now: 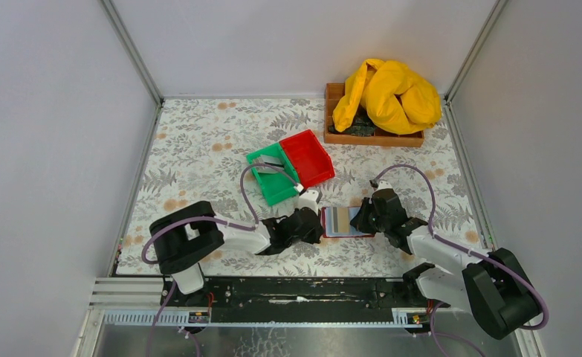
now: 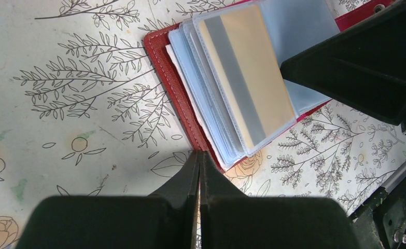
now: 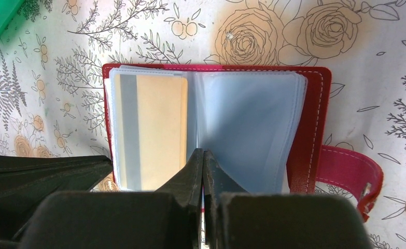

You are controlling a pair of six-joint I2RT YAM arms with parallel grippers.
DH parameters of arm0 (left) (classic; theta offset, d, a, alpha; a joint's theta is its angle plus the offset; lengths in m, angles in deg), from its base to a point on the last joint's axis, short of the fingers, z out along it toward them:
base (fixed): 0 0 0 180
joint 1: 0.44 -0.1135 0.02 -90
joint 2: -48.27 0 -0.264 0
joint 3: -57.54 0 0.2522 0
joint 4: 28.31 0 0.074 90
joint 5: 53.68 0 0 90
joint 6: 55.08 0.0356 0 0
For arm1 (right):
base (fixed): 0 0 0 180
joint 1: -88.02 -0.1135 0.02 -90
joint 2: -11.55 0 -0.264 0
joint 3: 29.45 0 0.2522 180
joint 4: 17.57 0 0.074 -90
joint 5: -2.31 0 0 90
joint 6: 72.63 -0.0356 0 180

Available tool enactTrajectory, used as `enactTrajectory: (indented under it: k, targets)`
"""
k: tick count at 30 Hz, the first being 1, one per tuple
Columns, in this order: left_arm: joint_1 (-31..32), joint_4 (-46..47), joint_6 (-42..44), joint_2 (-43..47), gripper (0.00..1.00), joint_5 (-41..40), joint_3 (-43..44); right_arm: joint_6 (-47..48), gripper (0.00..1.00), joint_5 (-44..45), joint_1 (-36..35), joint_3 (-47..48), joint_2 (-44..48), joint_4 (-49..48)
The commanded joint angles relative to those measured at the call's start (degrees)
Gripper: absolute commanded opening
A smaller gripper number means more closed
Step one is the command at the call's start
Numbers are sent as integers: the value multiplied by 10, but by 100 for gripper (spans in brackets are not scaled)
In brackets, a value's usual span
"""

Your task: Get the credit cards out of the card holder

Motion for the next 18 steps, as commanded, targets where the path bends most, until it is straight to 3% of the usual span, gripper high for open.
enactTrajectory:
  k: [1, 18]
  targets:
    - [3, -29, 22, 14, 0, -14, 15, 5, 0, 0, 2, -2, -11, 5]
    - [-2, -1, 10, 42, 0, -18, 28, 5, 0, -1, 3, -2, -11, 4]
